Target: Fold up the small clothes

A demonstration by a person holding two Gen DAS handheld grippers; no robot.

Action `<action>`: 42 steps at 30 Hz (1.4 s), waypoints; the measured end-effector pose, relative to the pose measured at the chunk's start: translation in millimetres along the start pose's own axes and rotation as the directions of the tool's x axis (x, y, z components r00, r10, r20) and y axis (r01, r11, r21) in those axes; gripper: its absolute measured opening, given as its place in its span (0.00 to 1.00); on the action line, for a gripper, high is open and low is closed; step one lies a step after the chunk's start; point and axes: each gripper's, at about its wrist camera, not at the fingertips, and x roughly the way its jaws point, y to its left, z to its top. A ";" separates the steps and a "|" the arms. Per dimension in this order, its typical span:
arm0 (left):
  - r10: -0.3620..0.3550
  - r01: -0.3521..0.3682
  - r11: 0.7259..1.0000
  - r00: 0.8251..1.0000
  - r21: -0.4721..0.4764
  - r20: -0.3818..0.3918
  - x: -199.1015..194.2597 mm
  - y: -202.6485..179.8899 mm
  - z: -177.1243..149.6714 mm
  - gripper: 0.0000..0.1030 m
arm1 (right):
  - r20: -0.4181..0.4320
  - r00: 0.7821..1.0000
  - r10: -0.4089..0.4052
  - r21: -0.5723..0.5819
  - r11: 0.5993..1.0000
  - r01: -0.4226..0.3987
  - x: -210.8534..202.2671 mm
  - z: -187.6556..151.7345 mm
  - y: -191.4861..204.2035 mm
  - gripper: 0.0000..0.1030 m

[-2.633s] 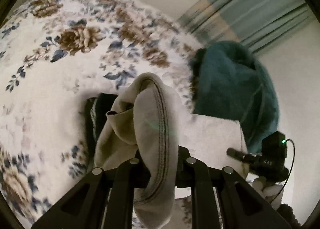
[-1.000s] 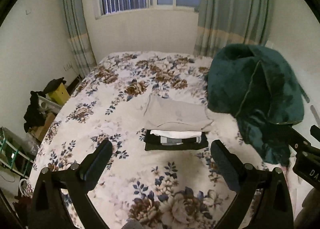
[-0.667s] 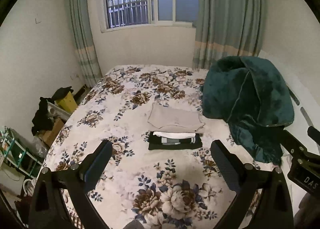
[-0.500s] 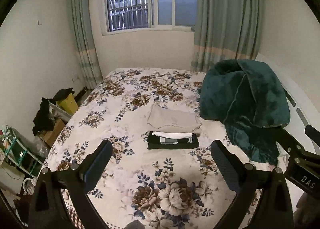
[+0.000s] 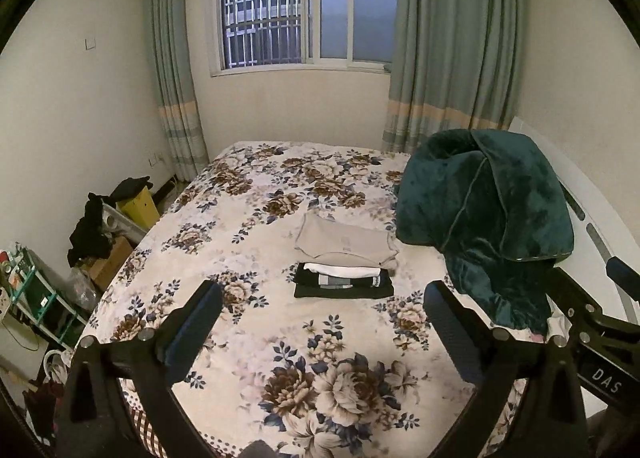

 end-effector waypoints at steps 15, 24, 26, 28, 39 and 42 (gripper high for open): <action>0.003 -0.003 1.000 1.000 0.006 0.023 -10.5 -1.2 0.2 1.00 | 0.022 1.000 0.006 0.002 1.000 -0.006 -2.0 4.3 -6.6 1.00; 0.004 -0.004 1.000 0.999 0.014 0.034 -14.5 -0.7 5.2 1.00 | 0.025 1.000 0.019 0.003 1.000 -0.019 -5.7 10.0 -7.3 1.00; 0.007 -0.007 1.000 0.999 0.016 0.037 -15.7 -0.2 6.5 1.00 | 0.026 0.999 0.018 0.005 1.000 -0.019 -5.5 10.2 -7.3 1.00; 0.007 -0.008 1.000 0.999 0.017 0.038 -16.3 -0.1 7.0 1.00 | 0.027 0.999 0.018 0.001 1.000 -0.018 -5.5 11.4 -5.9 1.00; 0.010 -0.011 1.000 0.999 0.020 0.038 -16.7 -1.0 8.4 1.00 | 0.032 0.999 0.010 0.005 1.000 -0.011 -7.2 12.4 -2.1 1.00; 0.010 -0.011 1.000 0.999 0.016 0.040 -18.8 0.3 9.5 1.00 | 0.033 0.999 0.013 0.003 1.000 -0.013 -7.1 12.3 -2.4 1.00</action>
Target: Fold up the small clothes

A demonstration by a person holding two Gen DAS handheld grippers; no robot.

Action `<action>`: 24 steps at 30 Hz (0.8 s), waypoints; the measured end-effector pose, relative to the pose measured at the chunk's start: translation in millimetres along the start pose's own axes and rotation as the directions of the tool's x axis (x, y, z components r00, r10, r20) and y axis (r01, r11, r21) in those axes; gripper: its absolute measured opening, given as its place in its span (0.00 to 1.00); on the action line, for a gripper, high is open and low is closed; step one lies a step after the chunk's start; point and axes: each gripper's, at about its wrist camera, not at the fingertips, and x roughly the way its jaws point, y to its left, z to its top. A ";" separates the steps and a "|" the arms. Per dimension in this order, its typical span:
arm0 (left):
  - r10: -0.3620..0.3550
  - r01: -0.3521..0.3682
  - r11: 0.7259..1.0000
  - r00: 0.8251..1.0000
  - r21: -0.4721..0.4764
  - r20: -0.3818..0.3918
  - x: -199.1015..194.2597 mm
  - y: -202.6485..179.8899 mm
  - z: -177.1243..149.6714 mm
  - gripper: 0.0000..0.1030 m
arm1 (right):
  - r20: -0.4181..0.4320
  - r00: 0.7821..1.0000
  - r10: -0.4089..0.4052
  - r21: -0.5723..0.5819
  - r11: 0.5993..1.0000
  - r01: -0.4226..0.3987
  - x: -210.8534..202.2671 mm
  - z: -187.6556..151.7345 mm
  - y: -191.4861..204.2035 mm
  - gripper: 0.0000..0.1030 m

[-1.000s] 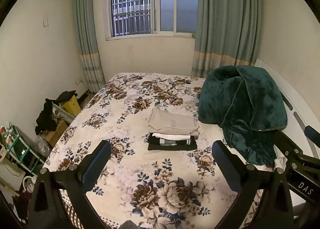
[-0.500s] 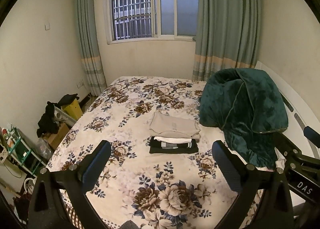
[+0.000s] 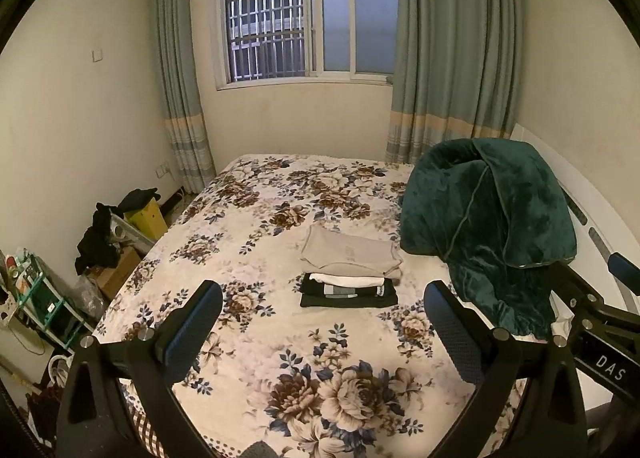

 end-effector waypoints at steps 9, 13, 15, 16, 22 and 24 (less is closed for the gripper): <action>0.000 0.000 1.000 1.000 0.001 0.003 -2.5 1.8 1.5 1.00 | 0.002 1.000 -0.003 0.000 1.000 0.003 -0.1 -1.6 0.8 1.00; 0.006 -0.006 1.000 1.000 -0.001 0.007 -5.0 2.7 2.8 1.00 | 0.004 1.000 -0.004 0.004 1.000 0.004 -1.0 -2.0 0.1 1.00; 0.006 -0.006 1.000 1.000 -0.001 0.008 -6.2 2.9 2.5 1.00 | 0.004 1.000 -0.004 0.004 1.000 0.004 -1.1 -2.2 -0.3 1.00; 0.009 -0.009 1.000 1.000 -0.001 0.009 -6.9 3.2 2.7 1.00 | 0.004 1.000 -0.004 0.005 1.000 0.004 -1.0 -2.4 -0.4 1.00; 0.014 -0.014 1.000 1.000 -0.009 0.019 -15.0 4.6 1.4 1.00 | 0.014 1.000 -0.009 0.008 1.000 0.009 -7.0 -1.0 4.5 1.00; 0.013 -0.013 1.000 1.000 -0.009 0.017 -15.5 4.8 1.7 1.00 | 0.015 1.000 -0.008 0.010 1.000 0.008 -8.3 -1.5 4.5 1.00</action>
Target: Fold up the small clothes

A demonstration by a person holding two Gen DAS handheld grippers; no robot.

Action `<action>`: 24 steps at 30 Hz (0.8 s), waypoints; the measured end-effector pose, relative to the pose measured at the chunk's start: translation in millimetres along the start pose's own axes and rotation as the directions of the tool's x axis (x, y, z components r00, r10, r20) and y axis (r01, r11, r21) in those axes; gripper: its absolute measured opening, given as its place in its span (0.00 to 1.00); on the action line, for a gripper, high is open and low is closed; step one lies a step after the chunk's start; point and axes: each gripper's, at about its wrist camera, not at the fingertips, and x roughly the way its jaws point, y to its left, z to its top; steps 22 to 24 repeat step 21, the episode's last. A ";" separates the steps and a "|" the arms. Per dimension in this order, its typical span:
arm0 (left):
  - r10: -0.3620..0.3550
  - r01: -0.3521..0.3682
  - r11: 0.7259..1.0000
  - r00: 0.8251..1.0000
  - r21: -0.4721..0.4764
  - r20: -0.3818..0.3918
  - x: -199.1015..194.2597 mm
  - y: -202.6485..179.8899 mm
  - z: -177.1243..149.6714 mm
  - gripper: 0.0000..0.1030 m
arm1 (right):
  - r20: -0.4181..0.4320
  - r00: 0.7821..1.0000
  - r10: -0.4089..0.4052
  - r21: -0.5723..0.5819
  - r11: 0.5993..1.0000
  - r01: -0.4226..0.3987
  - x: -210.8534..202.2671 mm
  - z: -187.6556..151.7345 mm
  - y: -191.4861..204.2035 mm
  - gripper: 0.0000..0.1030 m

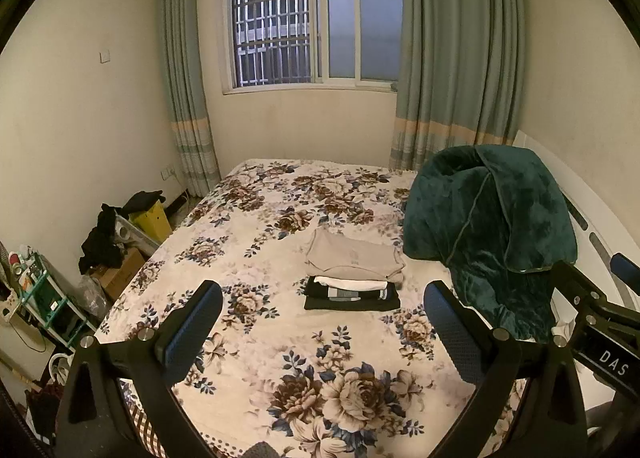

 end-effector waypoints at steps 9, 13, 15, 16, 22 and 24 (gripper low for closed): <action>0.003 -0.003 1.000 1.000 0.000 0.003 -0.5 0.1 -1.0 1.00 | 0.002 1.000 0.000 0.002 1.000 0.000 -2.4 -0.7 -0.5 1.00; 0.007 -0.007 1.000 1.000 -0.002 0.005 -2.6 -0.2 -2.0 1.00 | 0.003 1.000 -0.001 0.004 1.000 0.001 -2.5 -1.5 -0.5 1.00; 0.010 -0.010 1.000 1.000 -0.002 0.004 -2.7 0.1 -1.6 1.00 | 0.005 1.000 -0.002 0.002 1.000 0.002 -1.5 -1.4 0.2 1.00; 0.010 -0.010 1.000 1.000 -0.004 0.002 -3.5 0.2 -2.1 1.00 | 0.004 1.000 -0.002 0.004 1.000 0.002 -2.1 -2.1 -0.3 1.00; 0.012 -0.012 1.000 1.000 -0.018 0.000 -7.0 0.7 -1.9 1.00 | 0.004 1.000 -0.001 0.005 1.000 0.001 -2.3 -3.1 -0.1 1.00; 0.012 -0.012 1.000 1.000 -0.018 0.000 -7.0 0.7 -1.9 1.00 | 0.004 1.000 -0.001 0.005 1.000 0.001 -2.3 -3.1 -0.1 1.00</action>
